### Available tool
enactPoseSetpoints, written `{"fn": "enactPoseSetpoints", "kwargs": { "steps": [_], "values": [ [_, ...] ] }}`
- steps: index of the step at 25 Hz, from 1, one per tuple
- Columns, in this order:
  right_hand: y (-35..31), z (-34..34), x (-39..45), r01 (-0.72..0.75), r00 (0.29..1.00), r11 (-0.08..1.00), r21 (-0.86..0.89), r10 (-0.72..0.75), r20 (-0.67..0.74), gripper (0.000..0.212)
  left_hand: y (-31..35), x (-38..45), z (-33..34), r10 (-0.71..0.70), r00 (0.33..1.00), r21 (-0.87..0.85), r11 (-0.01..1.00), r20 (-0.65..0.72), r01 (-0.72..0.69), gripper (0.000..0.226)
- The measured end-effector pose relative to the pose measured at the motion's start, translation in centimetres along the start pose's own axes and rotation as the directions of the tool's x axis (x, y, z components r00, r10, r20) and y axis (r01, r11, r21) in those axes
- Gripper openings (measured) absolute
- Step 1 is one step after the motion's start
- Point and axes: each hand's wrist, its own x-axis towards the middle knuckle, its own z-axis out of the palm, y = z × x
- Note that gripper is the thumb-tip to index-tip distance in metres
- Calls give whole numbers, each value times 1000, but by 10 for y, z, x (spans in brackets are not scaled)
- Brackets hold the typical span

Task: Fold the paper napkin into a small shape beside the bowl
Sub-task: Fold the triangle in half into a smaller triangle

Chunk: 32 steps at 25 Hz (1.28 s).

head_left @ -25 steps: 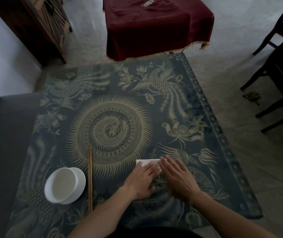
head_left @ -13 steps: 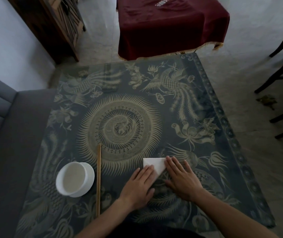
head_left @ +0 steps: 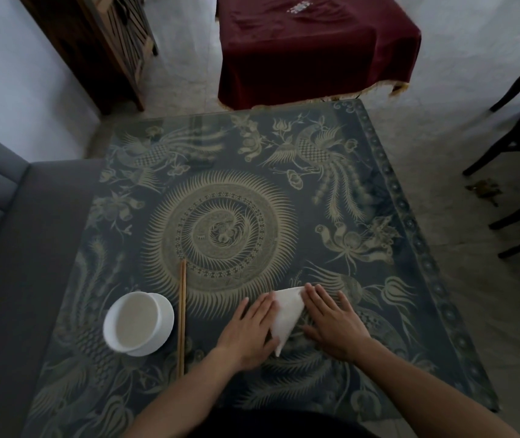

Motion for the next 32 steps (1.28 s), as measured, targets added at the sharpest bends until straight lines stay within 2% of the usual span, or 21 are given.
{"fn": "enactPoseSetpoints", "kwargs": {
  "steps": [4, 7, 10, 12, 15, 18, 22, 26, 29, 32],
  "values": [
    [-3, -1, 1, -17, 1000, 1000, 4, 17, 8, 81, 1, -43, 26, 113, 993, 55, 992, -42, -111, 75],
    [-3, -3, 0, -17, 1000, 1000, 15, 16, 27, 81, 1, -60, 30, 129, 987, 69, 990, -91, -123, 68],
    [-3, -6, 0, -19, 999, 999, 42, 18, 27, 77, -6, -44, 15, 56, 989, 13, 998, -137, -55, 70],
    [-5, -9, -1, -40, 999, 995, 91, 39, 14, 71, -9, -23, 0, 0, 995, -14, 1000, -101, -1, 71],
    [-16, -14, 3, -131, 986, 975, 180, 146, -75, 63, -11, -2, -10, -37, 999, -15, 999, -27, 37, 69],
    [-33, -15, 8, -229, 953, 956, 182, 259, -160, 62, -7, 2, -5, -54, 999, -23, 998, 0, 54, 68],
    [-40, -4, 9, -285, 939, 947, 147, 307, -155, 70, -12, 4, -4, -60, 998, 14, 998, -18, 60, 69],
    [-44, 3, 9, -304, 937, 939, 163, 326, -128, 90, -37, 11, -12, 53, 997, 119, 992, -48, -47, 72],
    [-47, 8, 8, -308, 934, 929, 206, 336, -121, 101, -49, 14, -18, 86, 996, 140, 987, -34, -80, 75],
    [-48, 11, 7, -305, 924, 913, 273, 353, -148, 88, -34, 13, -14, 46, 994, 69, 997, -100, -39, 76]
  ]
}}
